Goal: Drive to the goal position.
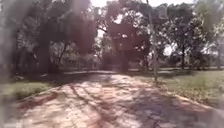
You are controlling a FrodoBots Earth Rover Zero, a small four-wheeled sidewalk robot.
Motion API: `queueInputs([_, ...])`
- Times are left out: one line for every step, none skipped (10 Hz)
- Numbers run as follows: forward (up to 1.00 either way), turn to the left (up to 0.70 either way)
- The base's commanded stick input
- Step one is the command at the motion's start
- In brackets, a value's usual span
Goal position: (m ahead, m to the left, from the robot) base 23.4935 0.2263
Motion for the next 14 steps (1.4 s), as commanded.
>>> queueInputs([0.70, 0.00])
queueInputs([0.70, 0.00])
queueInputs([0.70, 0.00])
queueInputs([0.70, 0.00])
queueInputs([0.70, 0.00])
queueInputs([0.70, 0.00])
queueInputs([0.70, 0.00])
queueInputs([0.70, 0.00])
queueInputs([0.70, 0.00])
queueInputs([0.70, 0.00])
queueInputs([0.70, 0.00])
queueInputs([0.70, 0.00])
queueInputs([0.70, 0.00])
queueInputs([0.70, 0.00])
